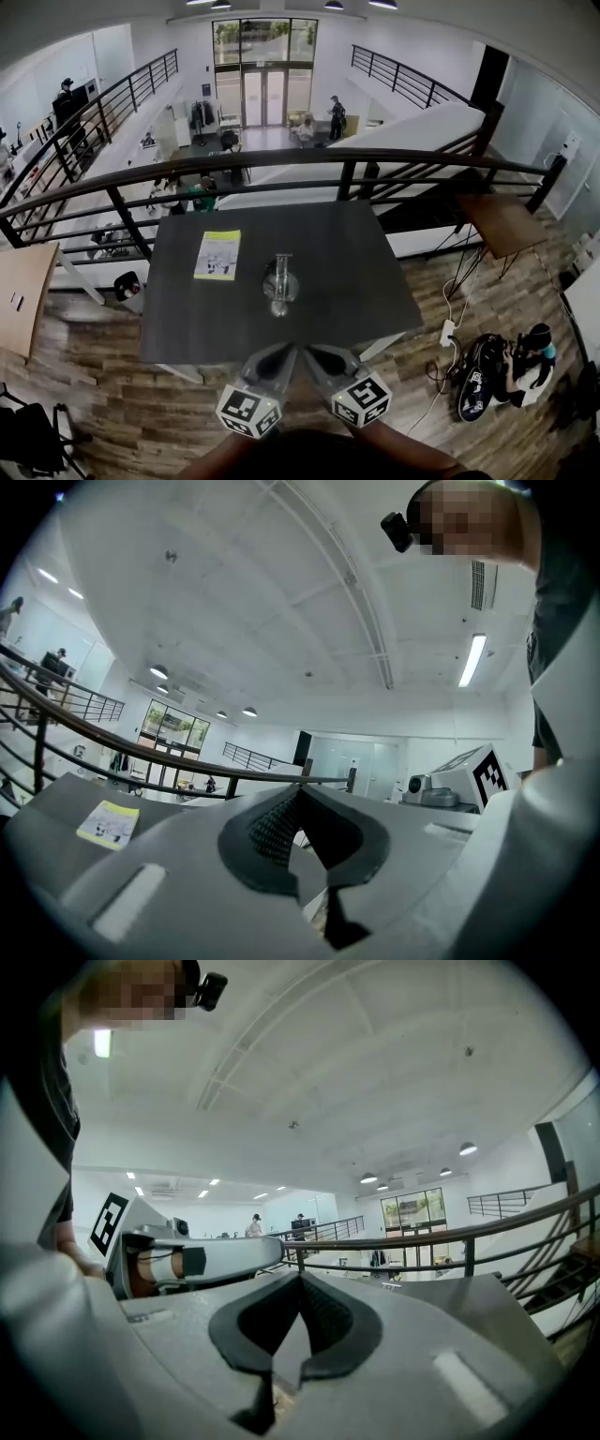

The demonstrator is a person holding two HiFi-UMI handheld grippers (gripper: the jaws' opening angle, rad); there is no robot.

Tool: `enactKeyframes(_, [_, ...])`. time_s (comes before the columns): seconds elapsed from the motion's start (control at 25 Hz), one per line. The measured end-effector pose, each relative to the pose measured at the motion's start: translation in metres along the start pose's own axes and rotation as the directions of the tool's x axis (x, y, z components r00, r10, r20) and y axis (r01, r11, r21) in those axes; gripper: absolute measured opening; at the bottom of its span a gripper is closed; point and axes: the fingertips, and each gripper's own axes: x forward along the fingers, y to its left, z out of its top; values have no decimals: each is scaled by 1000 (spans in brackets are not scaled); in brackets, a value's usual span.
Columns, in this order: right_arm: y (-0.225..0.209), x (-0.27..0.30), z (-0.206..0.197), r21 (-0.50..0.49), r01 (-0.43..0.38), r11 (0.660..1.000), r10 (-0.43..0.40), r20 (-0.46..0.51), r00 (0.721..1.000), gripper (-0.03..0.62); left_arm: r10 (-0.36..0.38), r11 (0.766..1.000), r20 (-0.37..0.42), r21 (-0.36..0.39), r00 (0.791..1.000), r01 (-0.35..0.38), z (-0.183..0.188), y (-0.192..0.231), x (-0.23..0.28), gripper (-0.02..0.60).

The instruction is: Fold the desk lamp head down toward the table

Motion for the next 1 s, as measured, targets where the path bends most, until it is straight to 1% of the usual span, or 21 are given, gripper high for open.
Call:
enactKeyframes(0.2, [15,-54,-9,-3,-49,999,49,15,999,2,56,998,18,8,998,-56,-19,-51,-20,2])
enactKeyframes(0.36, [32,-95,-17,10,-88,996,88,23,996,2,95,995,9,10,995,-95,-39,-93,-40,2])
enactKeyframes(0.48, [45,-114,-18,7,-121,993,121,34,992,2,127,992,13,13,992,-127,-42,-113,-53,2])
enactKeyframes(0.6, [57,-125,-18,2,-139,990,139,43,989,2,152,988,22,27,988,-153,-40,-123,-68,2])
enactKeyframes(0.84, [85,-134,-16,6,-174,985,173,54,983,2,196,980,29,26,980,-197,-35,-125,-96,2])
enactKeyframes(1.0, [95,-138,-15,5,-189,982,189,60,980,2,201,979,19,31,979,-201,-39,-134,-104,2])
